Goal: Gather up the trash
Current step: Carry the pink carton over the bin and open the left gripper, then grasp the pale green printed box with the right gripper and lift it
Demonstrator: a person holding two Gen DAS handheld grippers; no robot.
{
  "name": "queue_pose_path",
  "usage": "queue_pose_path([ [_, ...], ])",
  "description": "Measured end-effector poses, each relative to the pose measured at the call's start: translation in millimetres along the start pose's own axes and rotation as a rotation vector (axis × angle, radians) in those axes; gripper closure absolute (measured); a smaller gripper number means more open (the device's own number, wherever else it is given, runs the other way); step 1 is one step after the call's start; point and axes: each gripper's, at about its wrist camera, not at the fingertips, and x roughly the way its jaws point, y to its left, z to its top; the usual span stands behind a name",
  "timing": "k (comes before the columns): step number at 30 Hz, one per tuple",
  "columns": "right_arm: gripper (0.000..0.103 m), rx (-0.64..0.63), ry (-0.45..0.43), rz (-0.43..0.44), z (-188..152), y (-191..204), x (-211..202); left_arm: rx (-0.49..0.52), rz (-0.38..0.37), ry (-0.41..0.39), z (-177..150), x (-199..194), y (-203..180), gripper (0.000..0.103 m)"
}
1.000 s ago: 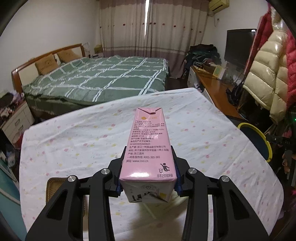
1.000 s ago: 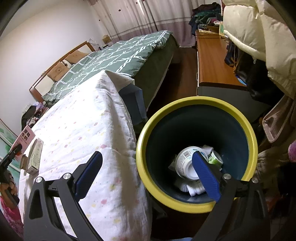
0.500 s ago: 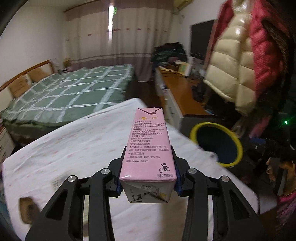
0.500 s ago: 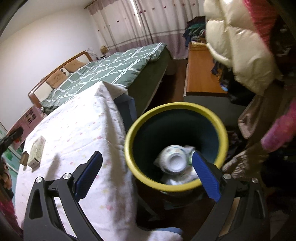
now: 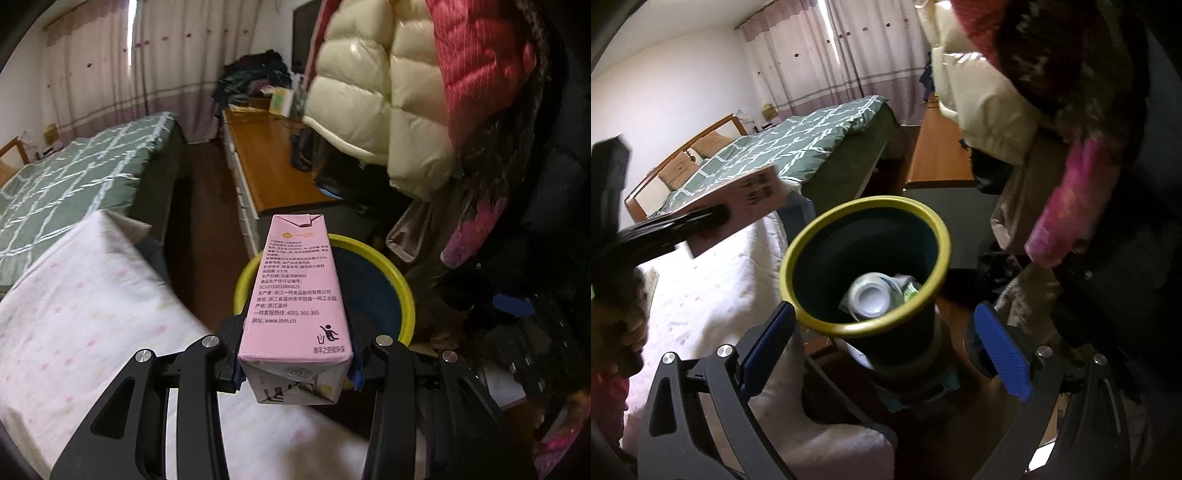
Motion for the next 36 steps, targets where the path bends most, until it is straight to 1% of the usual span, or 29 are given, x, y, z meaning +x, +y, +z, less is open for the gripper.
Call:
queue_pose_path([
  [3, 0.01, 0.015, 0.004, -0.004, -5, -11, -2, 0.015, -0.008, 0.022, 10, 27, -17, 0.062],
  [5, 0.01, 0.026, 0.007, -0.006, -7, -15, -1, 0.018, -0.01, 0.03, 13, 39, -21, 0.062],
  [6, 0.01, 0.034, 0.009, -0.007, -8, -18, 0, 0.015, -0.01, 0.038, 15, 44, -23, 0.058],
  [7, 0.01, 0.041, 0.01, -0.006, -8, -19, 1, 0.006, -0.003, 0.039, 16, 49, -24, 0.049],
  [8, 0.01, 0.044, 0.012, -0.004, -8, -20, 2, -0.001, 0.013, 0.025, 16, 48, -24, 0.024],
  [9, 0.01, 0.047, 0.014, -0.002, -9, -21, 3, -0.004, 0.026, 0.007, 16, 46, -24, 0.016],
  [10, 0.01, 0.049, 0.016, 0.002, -10, -21, 4, -0.003, 0.037, -0.013, 16, 40, -23, 0.015],
  [13, 0.01, 0.044, 0.023, 0.012, -11, -18, 6, -0.001, 0.053, -0.039, 15, 24, -21, 0.015],
  [16, 0.01, 0.037, 0.025, 0.025, -12, -12, 9, -0.019, 0.086, -0.087, 7, -11, -8, 0.013],
  [17, 0.01, 0.036, 0.025, 0.029, -12, -10, 9, -0.035, 0.097, -0.108, 2, -25, -2, 0.011],
  [21, 0.01, 0.02, 0.033, 0.041, -14, 0, 13, -0.113, 0.144, -0.166, -21, -78, 31, 0.01],
  [24, 0.01, -0.002, 0.04, 0.047, -14, 12, 15, -0.171, 0.212, -0.213, -44, -121, 62, 0.01],
  [26, 0.01, -0.019, 0.046, 0.052, -14, 22, 17, -0.203, 0.284, -0.248, -63, -150, 82, 0.009],
  [27, 0.01, -0.03, 0.05, 0.055, -14, 28, 18, -0.22, 0.338, -0.27, -74, -167, 94, 0.008],
  [31, 0.01, -0.076, 0.065, 0.072, -12, 56, 25, -0.275, 0.504, -0.319, -113, -217, 134, 0.005],
  [32, 0.01, -0.095, 0.068, 0.079, -11, 67, 28, -0.29, 0.539, -0.325, -122, -227, 144, 0.005],
  [33, 0.01, -0.106, 0.07, 0.084, -11, 75, 29, -0.313, 0.594, -0.328, -135, -241, 158, 0.005],
  [36, 0.01, -0.157, 0.072, 0.115, -6, 108, 33, -0.375, 0.69, -0.335, -167, -269, 188, 0.005],
])
